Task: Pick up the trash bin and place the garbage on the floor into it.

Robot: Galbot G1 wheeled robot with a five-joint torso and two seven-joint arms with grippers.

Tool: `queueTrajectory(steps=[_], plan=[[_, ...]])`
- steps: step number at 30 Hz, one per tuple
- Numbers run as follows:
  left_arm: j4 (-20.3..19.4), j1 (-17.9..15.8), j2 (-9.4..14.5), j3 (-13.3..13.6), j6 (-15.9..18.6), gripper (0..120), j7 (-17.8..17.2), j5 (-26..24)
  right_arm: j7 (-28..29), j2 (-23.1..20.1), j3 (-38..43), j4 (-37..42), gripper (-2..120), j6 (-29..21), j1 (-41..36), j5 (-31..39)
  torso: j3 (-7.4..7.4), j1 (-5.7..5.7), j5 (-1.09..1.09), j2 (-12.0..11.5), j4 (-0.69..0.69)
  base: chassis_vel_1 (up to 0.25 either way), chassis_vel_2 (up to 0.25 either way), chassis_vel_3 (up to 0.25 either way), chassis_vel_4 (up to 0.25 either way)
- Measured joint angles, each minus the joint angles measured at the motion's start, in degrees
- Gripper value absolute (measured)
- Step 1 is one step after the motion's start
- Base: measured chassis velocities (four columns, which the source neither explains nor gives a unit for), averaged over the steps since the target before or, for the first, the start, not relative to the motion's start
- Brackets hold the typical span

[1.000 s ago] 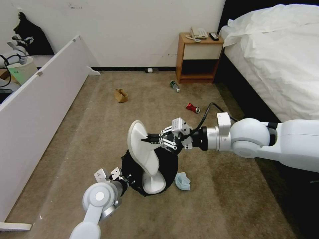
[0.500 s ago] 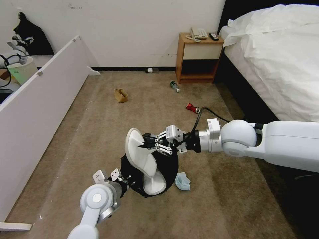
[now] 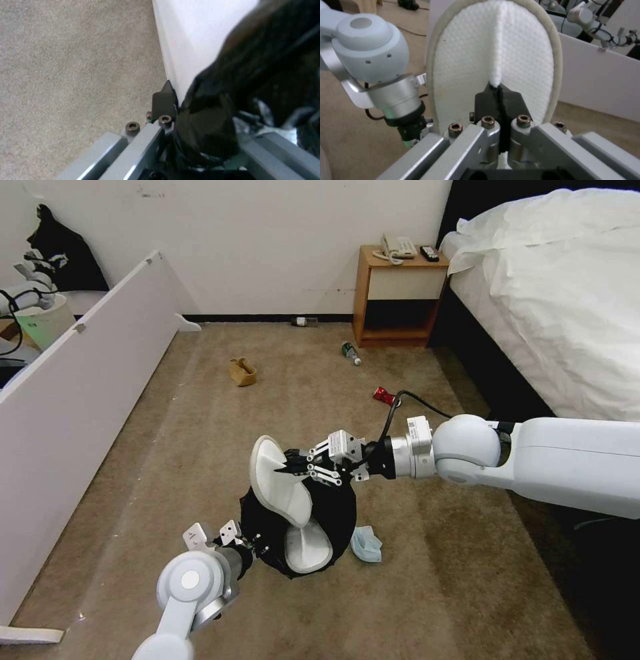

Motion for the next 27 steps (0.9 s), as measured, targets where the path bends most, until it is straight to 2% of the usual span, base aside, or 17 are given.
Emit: queueTrajectory(steps=[10, 19, 27], plan=[[0.33, -0.43, -0.02, -0.27, 0.00, 0, 0.01, -0.68, -6.20, 2.56, -0.83, -1.22, 0, 1.64, 1.03, -8.43, 0.00, 0.00, 0.01, 0.00, -0.02, 0.000, 0.000, 0.000, 0.000], [0.36, -0.54, -0.20, -0.19, 0.00, 0, -0.01, -1.22, -9.80, 2.48, -1.80, -2.36, 0, 3.49, -1.25, -16.28, 0.00, 0.00, 0.01, 0.00, 0.00, 0.000, 0.000, 0.000, 0.000], [-0.39, -0.36, -0.05, -0.24, -0.01, 0, -0.43, -2.68, -10.46, 1.47, -0.83, -4.15, 0, 4.47, -3.67, -18.70, 0.00, 0.00, 0.01, 0.00, 0.00, 0.000, 0.000, 0.000, 0.000]])
